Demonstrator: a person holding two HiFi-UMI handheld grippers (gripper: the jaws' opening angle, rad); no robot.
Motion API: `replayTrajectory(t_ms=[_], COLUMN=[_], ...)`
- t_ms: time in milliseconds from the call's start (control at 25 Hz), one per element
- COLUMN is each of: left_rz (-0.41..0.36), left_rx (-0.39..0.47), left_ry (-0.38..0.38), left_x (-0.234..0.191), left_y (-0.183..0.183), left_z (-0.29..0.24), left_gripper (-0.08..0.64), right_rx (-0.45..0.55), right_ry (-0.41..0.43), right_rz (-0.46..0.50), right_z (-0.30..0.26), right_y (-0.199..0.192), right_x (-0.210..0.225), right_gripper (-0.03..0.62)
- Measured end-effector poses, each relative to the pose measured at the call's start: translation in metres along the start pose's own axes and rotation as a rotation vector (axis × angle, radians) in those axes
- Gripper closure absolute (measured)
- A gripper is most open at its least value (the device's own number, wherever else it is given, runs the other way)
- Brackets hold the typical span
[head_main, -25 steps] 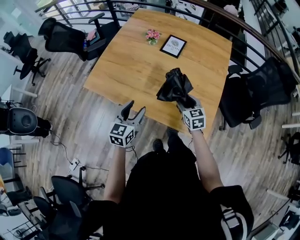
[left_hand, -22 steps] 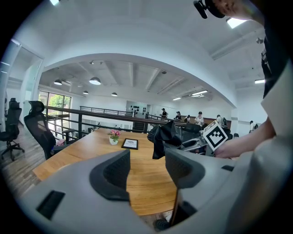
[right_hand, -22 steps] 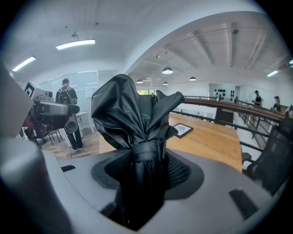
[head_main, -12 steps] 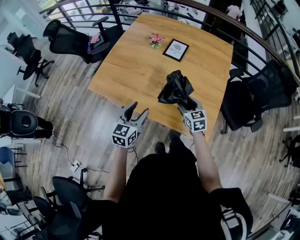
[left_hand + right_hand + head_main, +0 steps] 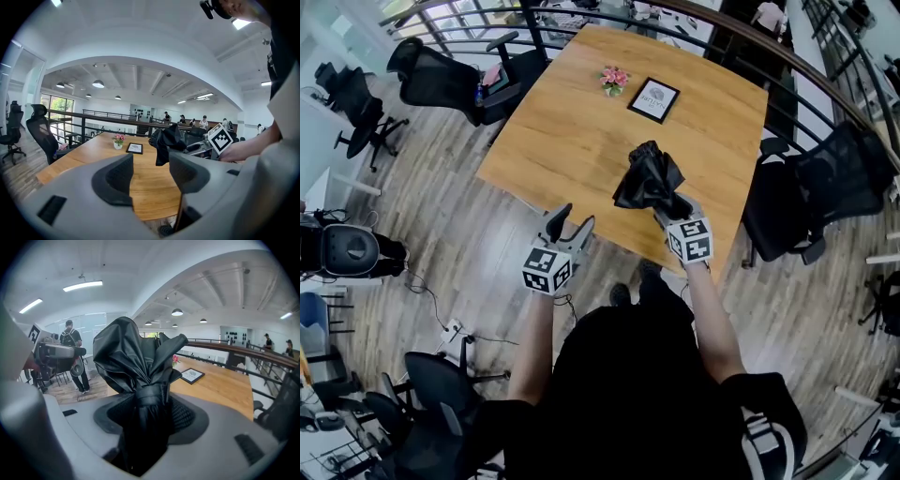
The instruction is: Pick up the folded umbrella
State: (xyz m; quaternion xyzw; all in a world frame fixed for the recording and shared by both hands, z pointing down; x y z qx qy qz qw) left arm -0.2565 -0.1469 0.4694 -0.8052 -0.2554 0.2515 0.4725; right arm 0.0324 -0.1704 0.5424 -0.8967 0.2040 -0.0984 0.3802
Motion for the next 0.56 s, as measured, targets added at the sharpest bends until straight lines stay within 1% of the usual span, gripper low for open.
replayTrajectory(t_ms=[200,400,560], left_rz=[0.002,0.004,0.011], left_rx=[0.002,0.0,-0.005], left_ry=[-0.011,-0.024,-0.03], left_x=[-0.001,0.001,0.002], left_y=[-0.001,-0.001,-0.005], left_z=[-0.004,-0.009,-0.012], left_gripper=[0.305,0.305,0.304], right_rx=[0.002,-0.003,-0.003], right_ry=[0.003,-0.011,-0.037], right_rz=[0.009,0.009,0.019], right_z=[0.0,0.002,0.004], right_y=[-0.003,-0.006,-0.006], right_x=[0.0,0.004,0.006], right_gripper=[0.364,0.362,0.362])
Point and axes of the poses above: the fingertips, and each gripper's own axes: z backward along the fingers, x to its right, y out of its top, the point moved 8 cm from there along z, backward along the fingers, and after that the axes turned 13 degrees about -x, right-handed, at the moved point
